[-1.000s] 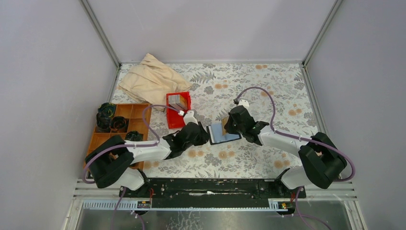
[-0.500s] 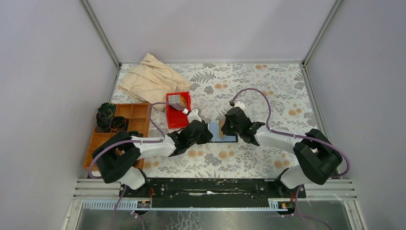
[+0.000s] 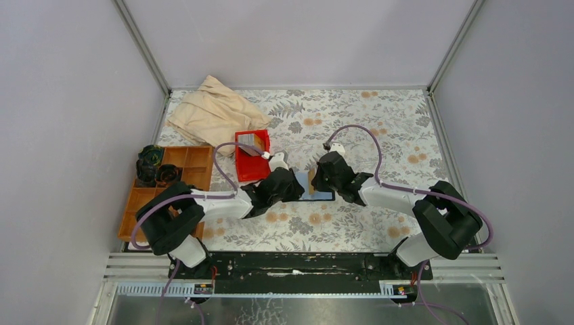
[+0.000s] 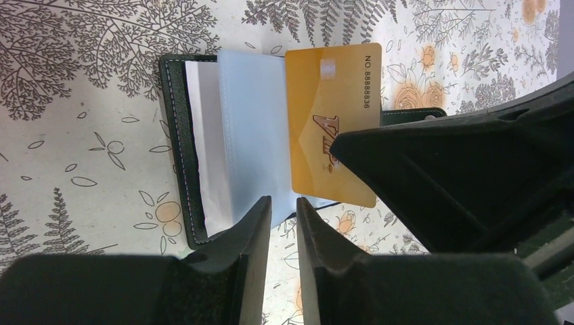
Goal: Put the credit cards into the card holder
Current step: Insert the credit card into the card holder.
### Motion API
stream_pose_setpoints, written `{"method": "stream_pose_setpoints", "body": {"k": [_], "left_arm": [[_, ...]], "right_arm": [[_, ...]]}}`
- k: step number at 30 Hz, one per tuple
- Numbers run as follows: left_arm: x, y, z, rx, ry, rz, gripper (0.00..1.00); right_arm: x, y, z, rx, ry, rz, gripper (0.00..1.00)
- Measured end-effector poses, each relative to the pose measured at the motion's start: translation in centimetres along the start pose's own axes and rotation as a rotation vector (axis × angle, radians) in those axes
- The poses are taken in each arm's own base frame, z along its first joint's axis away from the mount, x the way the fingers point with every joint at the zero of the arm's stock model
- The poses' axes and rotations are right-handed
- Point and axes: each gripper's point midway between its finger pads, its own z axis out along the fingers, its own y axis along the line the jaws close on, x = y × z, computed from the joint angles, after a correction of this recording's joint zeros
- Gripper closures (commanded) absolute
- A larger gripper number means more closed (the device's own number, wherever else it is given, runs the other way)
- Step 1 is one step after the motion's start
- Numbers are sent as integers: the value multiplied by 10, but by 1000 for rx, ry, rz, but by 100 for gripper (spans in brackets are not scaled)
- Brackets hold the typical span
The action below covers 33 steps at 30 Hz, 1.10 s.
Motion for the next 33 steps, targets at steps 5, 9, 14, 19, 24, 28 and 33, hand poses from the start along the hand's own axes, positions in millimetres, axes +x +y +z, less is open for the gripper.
{"method": "stream_pose_setpoints", "body": {"k": [5,9,14,19,24,28,33], "left_arm": [[2,1,6,-12,7,4,72],[11,12,13,-46,26,12,72],[13,19,18,-72,22,16,72],[11,20,18,-77,9,15,73],[11,21,18,-77,-4,16,72],[10,23,18,-77,-16,15,73],[9,24,18,-77,-25,14,73]], "right_arm": [[1,1,0,-1,1,-2,100],[2,2,0,-4,3,-5,100],[0,3,-2,-3,0,-6,100],[-6,4,-6,1,-20,-5,100],[-9,3,-7,8,-29,-4,100],[-11,4,-9,3,-37,-1,100],[-15,2,-9,-4,-50,15,100]]}}
